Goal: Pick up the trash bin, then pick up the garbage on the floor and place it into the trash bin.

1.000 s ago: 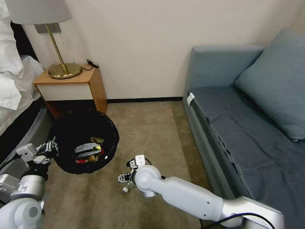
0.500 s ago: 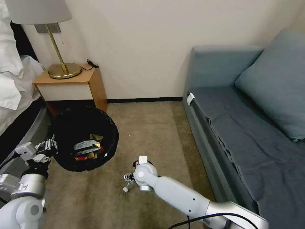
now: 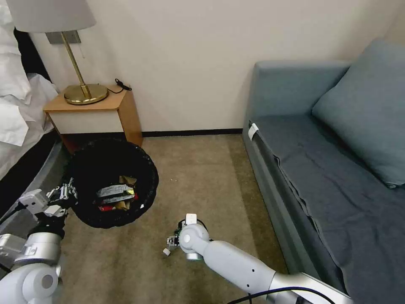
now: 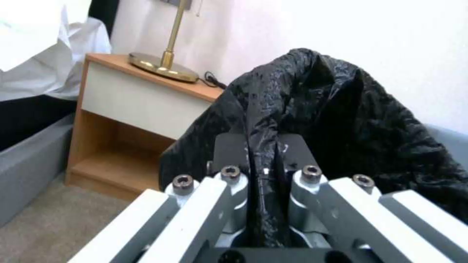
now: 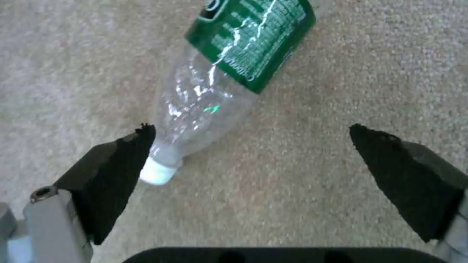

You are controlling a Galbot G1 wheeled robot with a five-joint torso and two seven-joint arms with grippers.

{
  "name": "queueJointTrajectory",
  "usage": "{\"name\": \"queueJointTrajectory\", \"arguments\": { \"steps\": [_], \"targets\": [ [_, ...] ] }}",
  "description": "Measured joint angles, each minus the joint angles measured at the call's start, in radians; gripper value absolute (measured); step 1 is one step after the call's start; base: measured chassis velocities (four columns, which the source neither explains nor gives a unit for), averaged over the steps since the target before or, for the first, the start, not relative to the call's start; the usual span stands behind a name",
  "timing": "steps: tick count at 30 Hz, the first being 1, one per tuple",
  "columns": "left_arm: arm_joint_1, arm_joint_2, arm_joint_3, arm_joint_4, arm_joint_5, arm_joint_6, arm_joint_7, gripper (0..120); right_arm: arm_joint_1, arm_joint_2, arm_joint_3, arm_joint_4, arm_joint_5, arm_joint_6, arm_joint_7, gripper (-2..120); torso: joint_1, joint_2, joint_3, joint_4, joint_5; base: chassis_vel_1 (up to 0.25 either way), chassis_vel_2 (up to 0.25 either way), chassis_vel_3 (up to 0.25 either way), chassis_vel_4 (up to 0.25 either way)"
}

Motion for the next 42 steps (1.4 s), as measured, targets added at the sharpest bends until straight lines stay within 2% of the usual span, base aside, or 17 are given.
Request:
{"name": "queueJointTrajectory", "arguments": {
  "steps": [7, 15, 34, 38, 41, 42],
  "targets": [
    [0.008, 0.004, -0.012, -0.006, -0.006, -0.004, 0.012, 6, -0.002, 0.053, 0.026, -0.066, -0.012, 0.025, -0.011, 100, 0.0, 0.0, 0.0, 0.0002, 0.0, 0.0, 0.0, 0.0, 0.0],
    [0.003, 0.023, -0.02, 0.023, -0.021, -0.009, 0.021, 6, -0.002, 0.128, 0.053, -0.142, -0.036, 0.085, 0.005, 100, 0.0, 0.0, 0.0, 0.0004, 0.0002, 0.0, 0.0, 0.0, 0.0],
    [-0.001, 0.036, -0.015, 0.059, -0.021, -0.019, 0.042, 6, 0.019, 0.129, 0.055, -0.297, -0.132, 0.115, -0.099, 100, 0.0, 0.0, 0.0, 0.0, 0.0, 0.0, 0.0, 0.0, 0.0],
    [-0.003, 0.037, -0.018, 0.061, -0.021, -0.02, 0.043, 6, 0.02, 0.129, 0.047, -0.295, -0.137, 0.11, -0.106, 95, 0.0, 0.0, 0.0, 0.0001, 0.0, 0.0, 0.0, 0.0, 0.0],
    [-0.003, 0.038, -0.02, 0.063, -0.021, -0.02, 0.043, 6, 0.019, 0.129, 0.044, -0.292, -0.142, 0.108, -0.111, 82, 0.0, 0.0, 0.0, 0.0002, 0.0, 0.0, 0.0, 0.0, 0.0],
    [-0.003, 0.038, -0.02, 0.063, -0.021, -0.02, 0.043, 6, 0.019, 0.129, 0.044, -0.292, -0.142, 0.108, -0.111, 82, 0.0, 0.0, 0.0, 0.0002, 0.0, 0.0, 0.0, 0.0, 0.0]
  ]
}}
